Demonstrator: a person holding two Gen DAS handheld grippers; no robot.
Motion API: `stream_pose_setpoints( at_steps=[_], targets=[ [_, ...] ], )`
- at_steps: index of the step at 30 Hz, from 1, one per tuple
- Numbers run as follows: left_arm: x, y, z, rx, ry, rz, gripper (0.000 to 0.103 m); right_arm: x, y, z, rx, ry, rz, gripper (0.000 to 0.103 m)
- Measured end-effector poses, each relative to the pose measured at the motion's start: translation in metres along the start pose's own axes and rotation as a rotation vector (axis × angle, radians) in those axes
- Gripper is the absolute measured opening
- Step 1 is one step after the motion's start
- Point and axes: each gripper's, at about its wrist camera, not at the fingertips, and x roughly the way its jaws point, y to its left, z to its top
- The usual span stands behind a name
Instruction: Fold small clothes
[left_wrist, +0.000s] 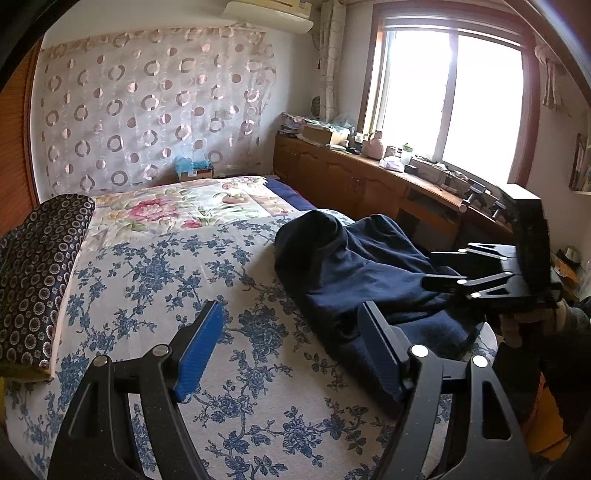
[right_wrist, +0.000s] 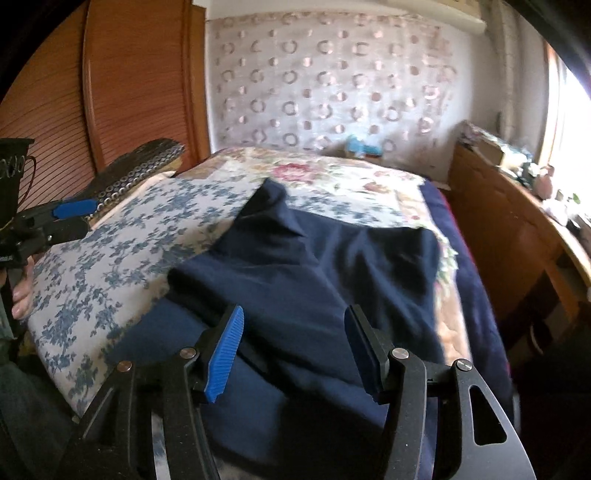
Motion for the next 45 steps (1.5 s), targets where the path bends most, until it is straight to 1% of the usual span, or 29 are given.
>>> stream_pose_setpoints(
  at_steps=[7, 11, 20, 23, 28, 30, 31, 32, 34, 35, 39, 42, 45],
  targets=[
    [0.002, 0.003, -0.004, -0.010, 0.004, 0.003, 0.076, 0.040, 0.014, 0.018, -0.062, 0.058, 0.071, 0.059],
    [0.001, 0.006, -0.005, -0.015, 0.005, 0.004, 0.076, 0.055, 0.026, 0.025, -0.104, 0.094, 0.161, 0.060],
    [0.001, 0.007, -0.006, -0.020, 0.008, 0.005, 0.076, 0.090, 0.043, 0.027, -0.175, 0.188, 0.205, 0.061],
    [0.003, 0.009, -0.008, -0.022, 0.011, 0.004, 0.076, 0.101, 0.051, 0.031, -0.190, 0.198, 0.190, 0.061],
    [0.004, 0.008, -0.009, -0.021, 0.014, 0.001, 0.076, 0.103, 0.053, 0.032, -0.176, 0.193, 0.199, 0.060],
    [0.004, 0.007, -0.010, -0.022, 0.015, -0.001, 0.076, 0.102, 0.054, 0.031, -0.179, 0.188, 0.193, 0.047],
    [0.004, 0.006, -0.010, -0.021, 0.016, -0.001, 0.076, 0.102, 0.055, 0.032, -0.181, 0.183, 0.195, 0.029],
    [0.004, 0.006, -0.010, -0.021, 0.016, -0.001, 0.076, 0.099, 0.054, 0.033, -0.181, 0.177, 0.190, 0.013],
    [0.004, 0.006, -0.010, -0.022, 0.015, -0.001, 0.076, 0.090, 0.049, 0.037, -0.166, 0.148, 0.183, 0.010],
    [0.004, 0.006, -0.010, -0.022, 0.015, 0.000, 0.076, 0.084, 0.045, 0.041, -0.155, 0.120, 0.175, 0.010],
    [0.005, 0.006, -0.010, -0.022, 0.016, -0.001, 0.076, 0.054, 0.021, 0.061, -0.102, 0.009, 0.105, 0.009],
    [0.005, 0.006, -0.011, -0.024, 0.016, -0.003, 0.076, 0.037, -0.003, 0.077, -0.071, -0.042, 0.036, 0.009],
    [0.006, 0.005, -0.013, -0.022, 0.018, -0.006, 0.076, 0.031, -0.025, 0.091, -0.070, -0.073, -0.070, 0.009]
  ],
)
